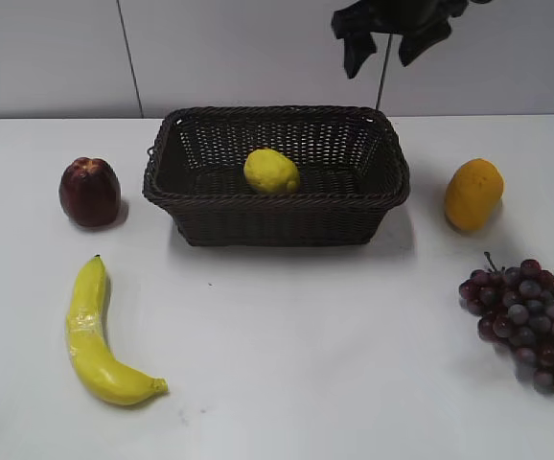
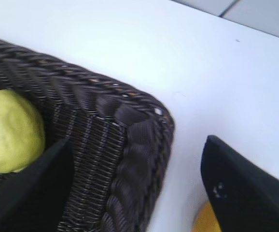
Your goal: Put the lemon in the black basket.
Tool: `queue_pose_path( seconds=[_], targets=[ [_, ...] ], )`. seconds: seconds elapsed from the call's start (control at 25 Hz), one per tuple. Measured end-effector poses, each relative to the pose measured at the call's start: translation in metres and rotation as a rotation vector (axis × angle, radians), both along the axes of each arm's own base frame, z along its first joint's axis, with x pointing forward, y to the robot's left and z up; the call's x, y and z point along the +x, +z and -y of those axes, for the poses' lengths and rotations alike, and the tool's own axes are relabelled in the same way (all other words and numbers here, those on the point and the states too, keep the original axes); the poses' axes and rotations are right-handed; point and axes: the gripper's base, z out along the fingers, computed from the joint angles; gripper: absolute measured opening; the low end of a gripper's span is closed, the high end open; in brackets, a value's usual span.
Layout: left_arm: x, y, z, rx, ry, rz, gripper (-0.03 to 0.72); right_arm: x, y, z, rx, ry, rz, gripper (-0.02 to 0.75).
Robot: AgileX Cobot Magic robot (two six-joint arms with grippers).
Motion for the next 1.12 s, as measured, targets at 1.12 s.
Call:
queue_pose_path(
  seconds=[1.12],
  targets=[
    [0.0,0.0,0.0,0.0,0.0,0.0,0.239,-0.256,0.019,0.154,-0.036,-0.218,-0.017,0.593]
  ],
)
